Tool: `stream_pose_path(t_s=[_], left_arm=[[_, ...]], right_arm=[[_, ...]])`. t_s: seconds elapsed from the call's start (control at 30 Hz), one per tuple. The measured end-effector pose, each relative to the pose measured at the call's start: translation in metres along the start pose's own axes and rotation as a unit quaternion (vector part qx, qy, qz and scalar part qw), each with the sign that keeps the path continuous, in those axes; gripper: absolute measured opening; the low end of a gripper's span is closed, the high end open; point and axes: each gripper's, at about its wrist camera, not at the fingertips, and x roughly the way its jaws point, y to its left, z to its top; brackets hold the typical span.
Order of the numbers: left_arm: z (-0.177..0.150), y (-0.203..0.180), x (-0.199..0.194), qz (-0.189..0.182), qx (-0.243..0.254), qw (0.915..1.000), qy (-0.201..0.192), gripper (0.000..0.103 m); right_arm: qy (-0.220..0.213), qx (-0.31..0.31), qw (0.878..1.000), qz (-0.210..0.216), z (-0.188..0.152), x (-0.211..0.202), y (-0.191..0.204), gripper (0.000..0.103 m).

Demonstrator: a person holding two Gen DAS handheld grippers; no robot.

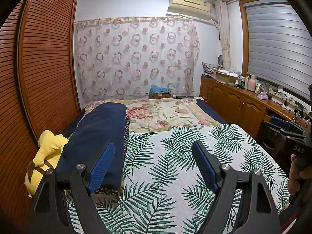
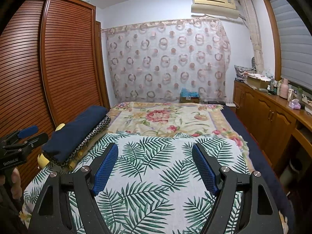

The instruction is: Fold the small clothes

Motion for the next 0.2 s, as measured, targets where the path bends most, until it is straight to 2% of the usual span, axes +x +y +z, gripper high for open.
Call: stream_pose_path(t_s=[0.2], left_arm=[[0.0005, 0.0000, -0.0001, 0.000, 0.000, 1.0000, 0.000, 0.082]], right_arm=[[0.000, 0.000, 1.000, 0.001, 0.0002, -0.0006, -0.0028, 0.080]])
